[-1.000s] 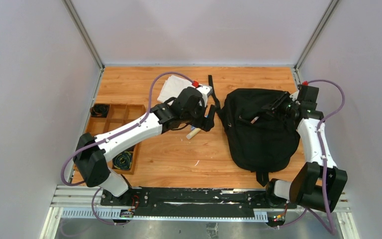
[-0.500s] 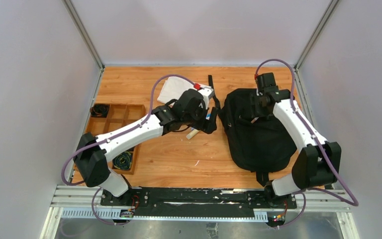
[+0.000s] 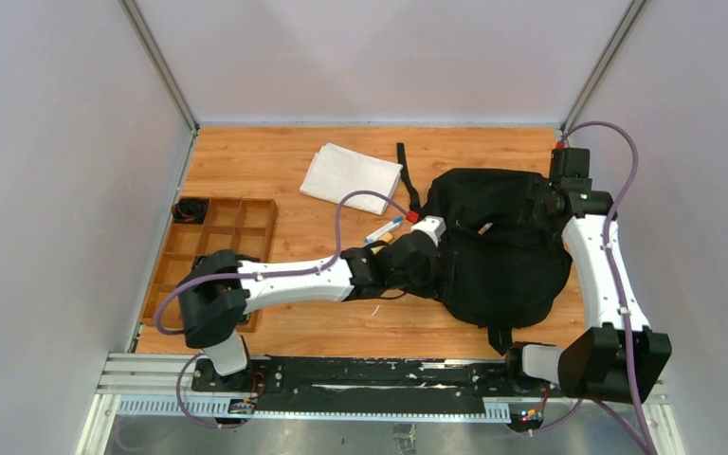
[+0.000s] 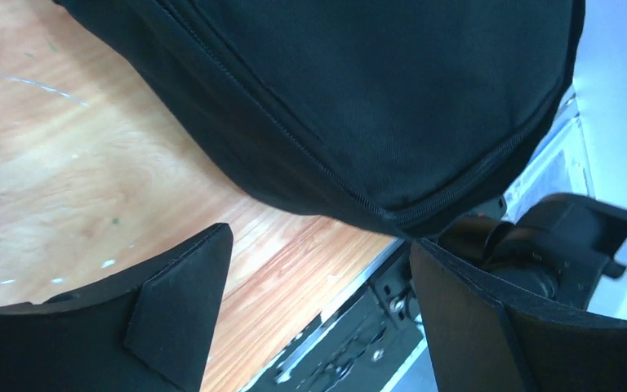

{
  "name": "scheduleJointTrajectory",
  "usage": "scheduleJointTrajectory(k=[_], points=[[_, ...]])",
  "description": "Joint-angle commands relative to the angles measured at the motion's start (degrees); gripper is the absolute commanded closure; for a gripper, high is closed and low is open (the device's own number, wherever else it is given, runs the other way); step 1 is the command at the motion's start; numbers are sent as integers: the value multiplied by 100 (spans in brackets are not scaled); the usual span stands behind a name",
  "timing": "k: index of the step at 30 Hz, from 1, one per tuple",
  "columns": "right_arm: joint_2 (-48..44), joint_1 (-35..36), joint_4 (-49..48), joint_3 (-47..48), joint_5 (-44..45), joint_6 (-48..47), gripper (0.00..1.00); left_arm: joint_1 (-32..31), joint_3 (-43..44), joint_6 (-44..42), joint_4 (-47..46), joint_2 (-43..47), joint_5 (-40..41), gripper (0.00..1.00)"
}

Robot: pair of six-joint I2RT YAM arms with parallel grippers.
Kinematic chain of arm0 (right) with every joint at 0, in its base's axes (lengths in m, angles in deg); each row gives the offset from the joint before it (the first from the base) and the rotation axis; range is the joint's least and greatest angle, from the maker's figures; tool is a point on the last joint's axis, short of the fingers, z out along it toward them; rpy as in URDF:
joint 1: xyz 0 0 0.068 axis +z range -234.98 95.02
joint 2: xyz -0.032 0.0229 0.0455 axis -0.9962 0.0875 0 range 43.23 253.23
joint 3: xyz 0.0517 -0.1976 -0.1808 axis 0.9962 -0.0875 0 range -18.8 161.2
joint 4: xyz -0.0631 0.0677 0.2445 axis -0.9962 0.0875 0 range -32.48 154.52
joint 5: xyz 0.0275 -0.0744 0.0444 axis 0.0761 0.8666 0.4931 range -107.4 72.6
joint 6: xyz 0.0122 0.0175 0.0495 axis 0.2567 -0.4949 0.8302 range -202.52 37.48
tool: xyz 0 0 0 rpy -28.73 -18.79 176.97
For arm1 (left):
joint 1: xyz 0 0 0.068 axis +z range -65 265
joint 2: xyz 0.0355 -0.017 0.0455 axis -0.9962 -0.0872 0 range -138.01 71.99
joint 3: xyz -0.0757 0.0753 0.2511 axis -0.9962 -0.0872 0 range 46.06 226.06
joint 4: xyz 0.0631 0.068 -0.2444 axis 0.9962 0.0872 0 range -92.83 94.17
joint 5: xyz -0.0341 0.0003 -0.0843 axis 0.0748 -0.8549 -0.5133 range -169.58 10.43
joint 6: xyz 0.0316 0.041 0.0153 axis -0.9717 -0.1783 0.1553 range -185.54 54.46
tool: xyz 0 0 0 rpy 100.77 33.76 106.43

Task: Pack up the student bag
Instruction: Place the stationery in the student bag, then adjust the student bag at the center of the board.

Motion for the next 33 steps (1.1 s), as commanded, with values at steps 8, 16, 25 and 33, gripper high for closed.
scheduleJointTrajectory(k=[8, 16, 25, 33], points=[[-368, -102, -384, -289, -601, 375, 34, -430, 741, 1475, -937, -1397, 500, 35], [-341, -106, -373, -345, -1232, 30, 35, 171, 92, 716, -301, -673, 259, 100], [95, 931, -305, -187, -1153, -479, 37, 1164, 474, -1901, 1458, -207, -767, 100], [1221, 1920, -341, 326, 386, -1111, 36, 1702, 862, -2607, 1932, -517, -1340, 100]])
